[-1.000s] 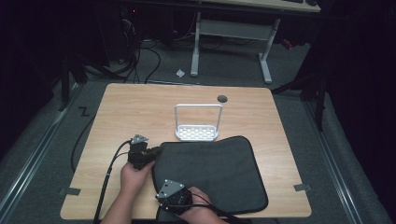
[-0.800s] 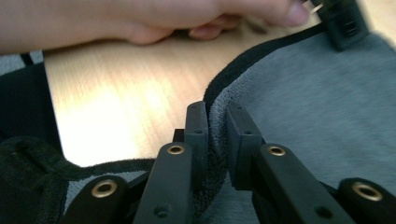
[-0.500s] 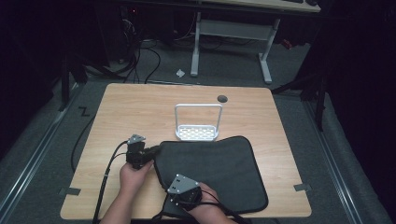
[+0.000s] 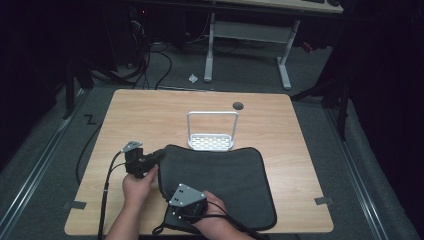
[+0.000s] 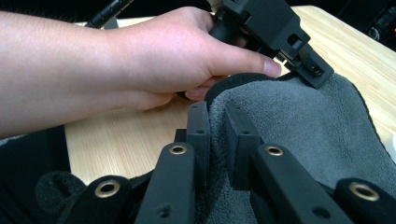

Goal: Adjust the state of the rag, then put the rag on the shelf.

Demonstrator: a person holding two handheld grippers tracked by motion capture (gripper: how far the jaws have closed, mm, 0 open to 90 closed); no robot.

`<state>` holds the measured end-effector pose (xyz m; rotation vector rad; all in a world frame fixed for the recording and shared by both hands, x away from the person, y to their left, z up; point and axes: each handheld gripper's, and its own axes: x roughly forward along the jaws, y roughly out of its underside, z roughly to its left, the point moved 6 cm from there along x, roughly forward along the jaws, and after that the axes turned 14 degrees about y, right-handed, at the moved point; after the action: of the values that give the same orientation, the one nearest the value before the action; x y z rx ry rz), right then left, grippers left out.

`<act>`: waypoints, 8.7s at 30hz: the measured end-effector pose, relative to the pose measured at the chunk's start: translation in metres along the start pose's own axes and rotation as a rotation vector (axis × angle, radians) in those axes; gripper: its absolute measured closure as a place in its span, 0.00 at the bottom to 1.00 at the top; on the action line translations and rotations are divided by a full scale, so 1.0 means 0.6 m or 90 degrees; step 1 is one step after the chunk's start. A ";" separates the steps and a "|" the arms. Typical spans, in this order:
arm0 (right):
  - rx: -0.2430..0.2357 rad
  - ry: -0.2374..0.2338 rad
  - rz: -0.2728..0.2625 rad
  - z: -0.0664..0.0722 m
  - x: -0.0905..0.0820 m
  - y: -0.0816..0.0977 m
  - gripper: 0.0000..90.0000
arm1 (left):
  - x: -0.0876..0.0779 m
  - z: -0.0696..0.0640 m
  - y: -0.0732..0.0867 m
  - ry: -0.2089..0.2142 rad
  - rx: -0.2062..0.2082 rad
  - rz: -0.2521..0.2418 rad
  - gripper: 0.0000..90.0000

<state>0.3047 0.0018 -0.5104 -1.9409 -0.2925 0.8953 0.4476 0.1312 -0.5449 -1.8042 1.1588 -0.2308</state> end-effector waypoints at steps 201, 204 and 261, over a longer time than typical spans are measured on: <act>0.257 0.140 0.161 -0.258 -0.016 0.202 0.88 | 0.092 -0.093 0.093 0.009 0.088 0.165 0.88; 0.254 0.142 0.158 -0.255 -0.018 0.200 0.88 | 0.092 -0.090 0.093 0.014 0.075 0.163 0.88; 0.199 0.244 -0.134 -0.354 -0.127 -0.038 0.88 | 0.000 -0.245 -0.173 0.044 0.267 -0.100 0.93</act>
<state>0.4017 -0.1677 -0.3952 -1.7083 -0.1181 0.3929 0.4246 0.0530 -0.3845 -1.5219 0.9327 -0.5879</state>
